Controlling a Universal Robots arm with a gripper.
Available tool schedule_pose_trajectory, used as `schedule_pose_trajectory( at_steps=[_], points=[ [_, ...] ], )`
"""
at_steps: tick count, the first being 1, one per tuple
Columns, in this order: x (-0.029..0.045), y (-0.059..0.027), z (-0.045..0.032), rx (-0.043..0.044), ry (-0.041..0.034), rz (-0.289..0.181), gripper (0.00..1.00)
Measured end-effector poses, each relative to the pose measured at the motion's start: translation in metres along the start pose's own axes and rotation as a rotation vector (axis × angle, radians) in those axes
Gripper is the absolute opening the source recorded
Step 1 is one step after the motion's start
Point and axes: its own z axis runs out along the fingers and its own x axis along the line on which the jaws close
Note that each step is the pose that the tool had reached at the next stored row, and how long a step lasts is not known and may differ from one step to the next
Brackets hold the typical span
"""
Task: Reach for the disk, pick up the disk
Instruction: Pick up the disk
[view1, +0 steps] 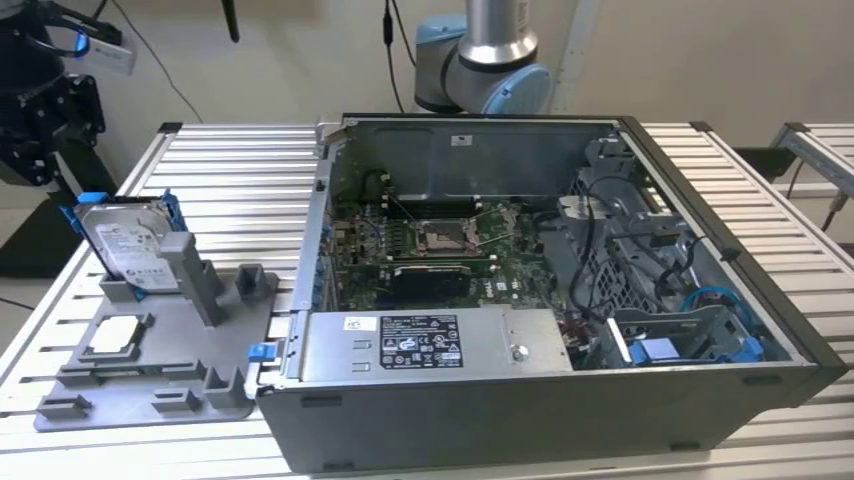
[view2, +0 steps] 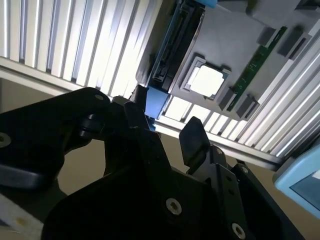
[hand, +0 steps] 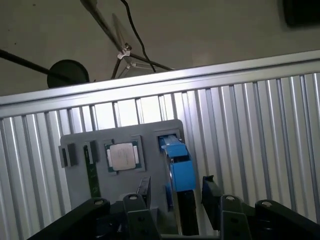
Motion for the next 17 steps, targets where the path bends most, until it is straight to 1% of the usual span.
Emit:
schedule_pose_trajectory(
  at_steps=[17],
  points=[
    [0.0001, -0.0005, 0.0161, 0.0001, 0.0006, -0.019, 1.00]
  ],
)
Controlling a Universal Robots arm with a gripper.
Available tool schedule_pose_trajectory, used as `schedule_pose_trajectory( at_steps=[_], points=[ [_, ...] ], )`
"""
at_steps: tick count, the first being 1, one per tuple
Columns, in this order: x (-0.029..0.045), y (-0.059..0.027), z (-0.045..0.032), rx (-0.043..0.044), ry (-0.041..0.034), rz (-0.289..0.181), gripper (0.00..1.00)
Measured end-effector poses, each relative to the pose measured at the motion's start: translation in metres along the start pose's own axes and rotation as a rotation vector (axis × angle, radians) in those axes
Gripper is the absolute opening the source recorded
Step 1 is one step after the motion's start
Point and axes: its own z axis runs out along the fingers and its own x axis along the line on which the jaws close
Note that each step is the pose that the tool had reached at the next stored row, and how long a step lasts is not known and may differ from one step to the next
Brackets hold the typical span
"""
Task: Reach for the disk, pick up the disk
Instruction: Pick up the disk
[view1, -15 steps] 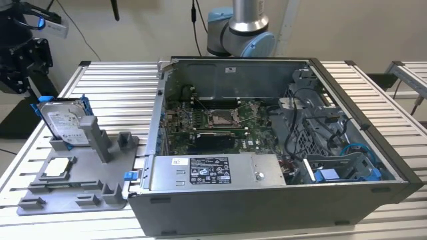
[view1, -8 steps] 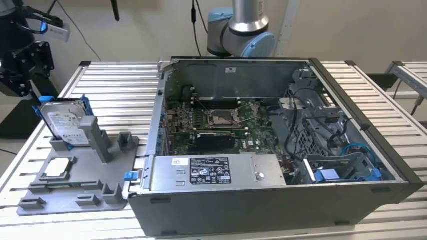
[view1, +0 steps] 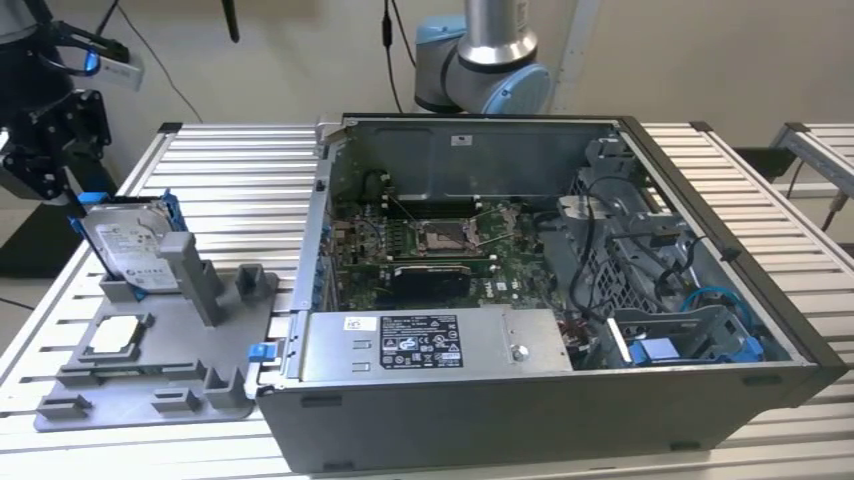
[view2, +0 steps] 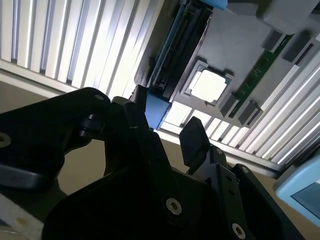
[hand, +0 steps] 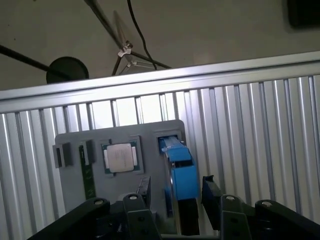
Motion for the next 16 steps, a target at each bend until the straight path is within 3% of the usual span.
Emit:
schedule_pose_trajectory(
  at_steps=[16],
  points=[
    [0.0000, -0.0006, 0.0161, -0.0001, 0.0006, -0.017, 1.00]
  ],
)
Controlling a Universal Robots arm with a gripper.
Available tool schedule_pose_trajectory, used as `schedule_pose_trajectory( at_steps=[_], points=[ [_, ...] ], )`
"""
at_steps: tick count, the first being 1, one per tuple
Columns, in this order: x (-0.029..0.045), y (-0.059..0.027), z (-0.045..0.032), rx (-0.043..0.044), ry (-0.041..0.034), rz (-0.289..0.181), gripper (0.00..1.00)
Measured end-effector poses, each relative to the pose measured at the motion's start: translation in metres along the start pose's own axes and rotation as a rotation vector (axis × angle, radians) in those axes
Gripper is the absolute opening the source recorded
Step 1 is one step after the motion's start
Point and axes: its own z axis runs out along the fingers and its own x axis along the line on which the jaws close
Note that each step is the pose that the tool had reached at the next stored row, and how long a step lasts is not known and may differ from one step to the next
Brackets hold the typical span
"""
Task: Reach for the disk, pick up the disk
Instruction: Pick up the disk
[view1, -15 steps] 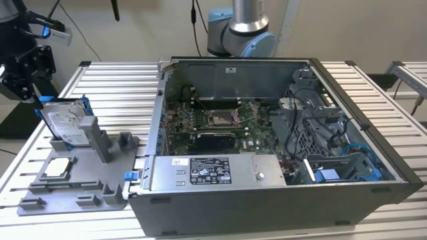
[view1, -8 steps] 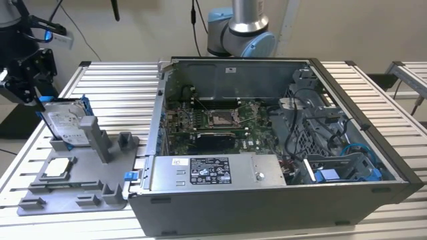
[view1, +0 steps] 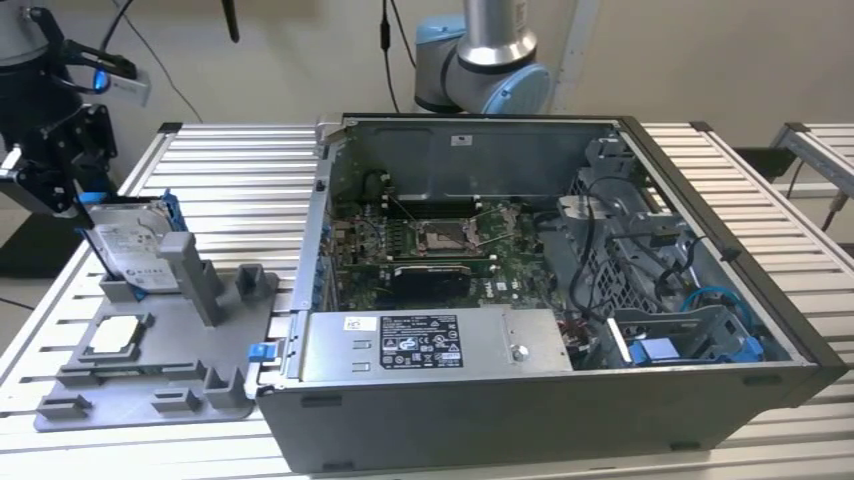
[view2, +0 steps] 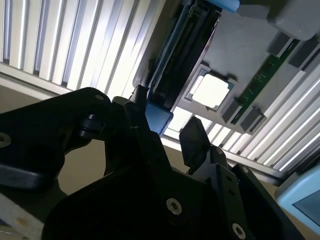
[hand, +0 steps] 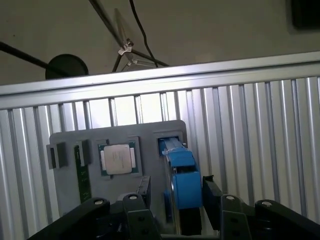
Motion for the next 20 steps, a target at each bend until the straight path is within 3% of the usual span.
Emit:
schedule_pose_trajectory(
  at_steps=[5, 15, 20],
  points=[
    [0.0000, -0.0003, 0.0085, 0.0014, 0.0002, -0.011, 1.00],
    [0.0000, -0.0007, 0.0264, 0.0198, -0.0017, -0.035, 1.00],
    [-0.0006, 0.0005, 0.0355, 0.0212, -0.0019, -0.036, 1.00]
  ],
)
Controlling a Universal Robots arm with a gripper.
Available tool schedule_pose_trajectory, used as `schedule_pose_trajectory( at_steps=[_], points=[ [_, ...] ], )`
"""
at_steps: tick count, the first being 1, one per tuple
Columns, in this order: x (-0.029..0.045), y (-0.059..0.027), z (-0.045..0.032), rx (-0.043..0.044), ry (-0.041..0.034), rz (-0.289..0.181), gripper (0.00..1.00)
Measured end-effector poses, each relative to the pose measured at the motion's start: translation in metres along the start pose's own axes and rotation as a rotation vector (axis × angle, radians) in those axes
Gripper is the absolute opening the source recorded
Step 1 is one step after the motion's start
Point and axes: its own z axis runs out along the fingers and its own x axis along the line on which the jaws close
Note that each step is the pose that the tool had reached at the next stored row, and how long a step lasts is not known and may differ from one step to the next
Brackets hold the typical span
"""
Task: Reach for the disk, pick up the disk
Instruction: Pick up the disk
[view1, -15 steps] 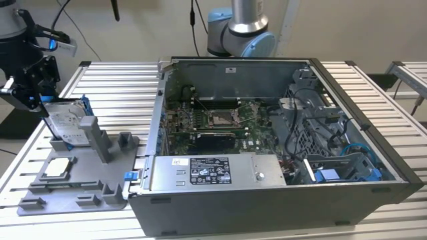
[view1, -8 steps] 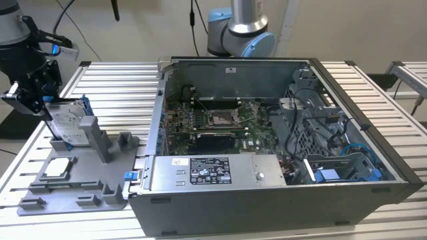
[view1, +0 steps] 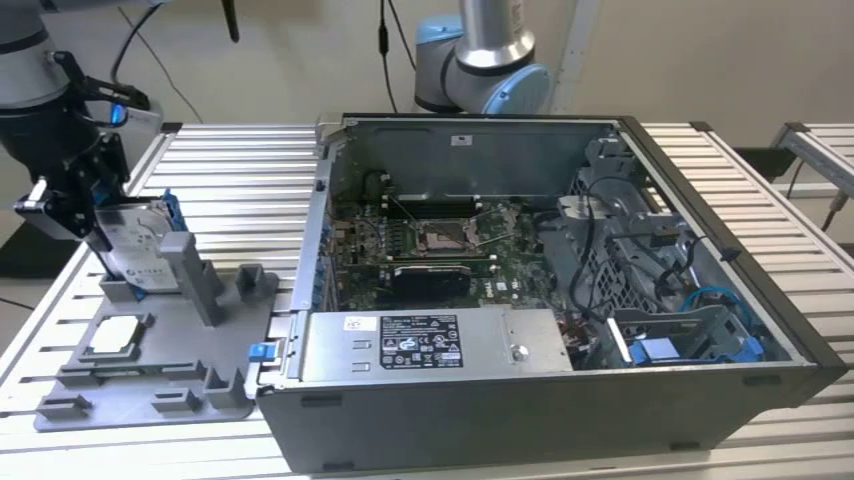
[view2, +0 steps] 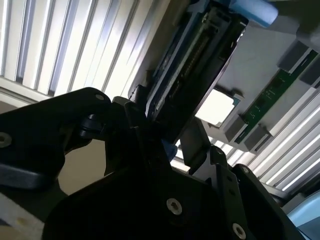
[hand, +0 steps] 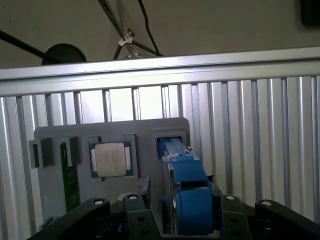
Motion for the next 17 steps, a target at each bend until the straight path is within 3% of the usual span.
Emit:
schedule_pose_trajectory(
  at_steps=[8, 17],
  points=[
    [-0.0007, 0.0004, 0.0137, 0.0001, -0.0023, 0.000, 1.00],
    [-0.0007, 0.0004, 0.0144, -0.0001, -0.0024, 0.000, 1.00]
  ],
)
